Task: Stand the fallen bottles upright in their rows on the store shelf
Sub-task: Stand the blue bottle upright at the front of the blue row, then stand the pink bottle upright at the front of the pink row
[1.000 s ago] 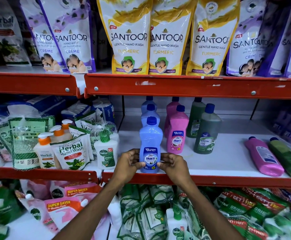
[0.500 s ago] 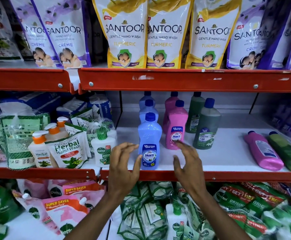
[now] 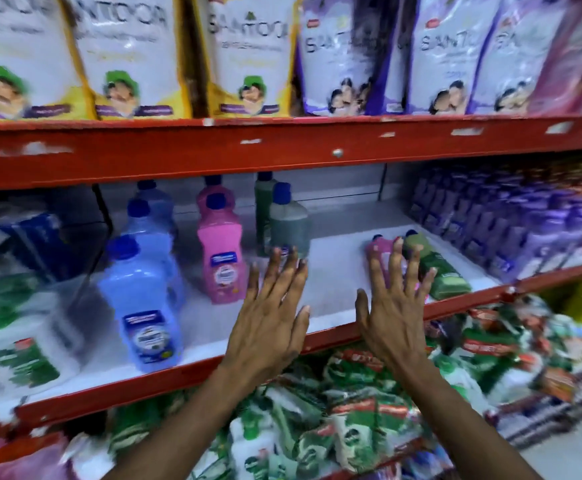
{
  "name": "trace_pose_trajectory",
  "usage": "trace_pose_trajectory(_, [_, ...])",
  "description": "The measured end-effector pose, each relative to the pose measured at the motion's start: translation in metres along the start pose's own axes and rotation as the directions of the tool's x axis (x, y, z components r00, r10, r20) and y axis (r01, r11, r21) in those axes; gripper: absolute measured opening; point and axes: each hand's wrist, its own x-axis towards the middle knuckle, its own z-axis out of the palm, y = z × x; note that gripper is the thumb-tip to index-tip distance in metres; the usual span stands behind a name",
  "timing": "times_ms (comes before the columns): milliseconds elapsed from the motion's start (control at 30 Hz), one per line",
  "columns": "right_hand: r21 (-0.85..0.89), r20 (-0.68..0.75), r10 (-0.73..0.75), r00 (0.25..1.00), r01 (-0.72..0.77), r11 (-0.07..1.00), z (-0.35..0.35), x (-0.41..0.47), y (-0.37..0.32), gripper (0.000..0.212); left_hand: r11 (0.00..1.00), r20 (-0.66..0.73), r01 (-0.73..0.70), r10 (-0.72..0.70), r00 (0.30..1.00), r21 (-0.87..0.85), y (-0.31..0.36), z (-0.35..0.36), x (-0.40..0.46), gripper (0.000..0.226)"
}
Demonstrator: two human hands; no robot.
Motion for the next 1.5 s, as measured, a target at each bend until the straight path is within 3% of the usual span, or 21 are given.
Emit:
trace_pose_trajectory(200, [0.232,0.149,0.015,0.989,-0.05,0.971,0.013,0.038,0.066,0.067,0.996,0.134,0.037,-0.025,0.991,-0.085,0.061,0.051,0.066,0.068])
trace_pose_trajectory(333, [0.465,0.301,0.108,0.948,-0.244,0.851,0.018,0.07,0.097,0.036,0.943,0.279,0.214,-0.14,0.95,-0.254,0.094,0.086,0.117,0.059])
trace_pose_trajectory(400, [0.477,0.405,0.138,0.904,-0.338,0.811,0.017,0.083,0.105,0.018,0.847,0.365,0.409,-0.281,0.887,-0.34,0.102,0.097,0.142,0.051])
trace_pose_trajectory(467, [0.481,0.507,0.11,0.855,-0.386,0.787,0.012,0.094,0.111,0.023,0.756,0.416,0.537,-0.381,0.826,-0.373,0.106,0.108,0.166,0.036])
trace_pose_trajectory(567, [0.471,0.627,0.076,0.775,-0.456,0.755,0.008,0.103,0.114,0.029,0.647,0.493,0.633,-0.422,0.761,-0.425,0.107,0.122,0.19,0.029])
trace_pose_trajectory(700, [0.505,0.665,0.098,0.74,-0.543,0.671,0.016,0.112,0.117,0.023,0.518,0.535,0.705,-0.462,0.707,-0.484,0.107,0.135,0.204,0.035])
trace_pose_trajectory(800, [0.55,0.681,0.137,0.719,-0.627,0.552,0.022,0.115,0.117,0.011,0.42,0.584,0.744,-0.46,0.668,-0.52,0.11,0.133,0.205,0.023])
trace_pose_trajectory(967, [0.644,0.64,0.203,0.741,-0.662,0.384,0.032,0.101,0.113,0.019,0.293,0.57,0.71,-0.439,0.695,-0.64,0.109,0.116,0.199,0.011])
trace_pose_trajectory(1100, [0.745,0.571,0.247,0.783,-0.62,0.245,0.028,0.088,0.105,0.021,0.279,0.513,0.626,-0.384,0.768,-0.728,0.108,0.085,0.183,0.023])
trace_pose_trajectory(1233, [0.812,0.523,0.2,0.828,-0.556,0.177,0.013,0.075,0.079,0.017,0.372,0.388,0.521,-0.377,0.841,-0.768,0.094,0.048,0.156,0.037])
trace_pose_trajectory(1300, [0.831,0.507,0.17,0.845,-0.532,0.161,0.006,0.067,0.06,0.031,0.401,0.339,0.495,-0.398,0.852,-0.771,0.082,0.03,0.137,0.04])
trace_pose_trajectory(1433, [0.866,0.468,0.081,0.88,-0.475,0.155,-0.012,0.048,0.012,0.021,0.434,0.261,0.479,-0.471,0.843,-0.764,0.048,-0.003,0.09,0.041])
trace_pose_trajectory(1500, [0.883,0.438,0.046,0.898,-0.439,0.166,-0.016,0.04,-0.016,0.027,0.449,0.22,0.477,-0.511,0.831,-0.756,0.03,-0.018,0.066,0.041])
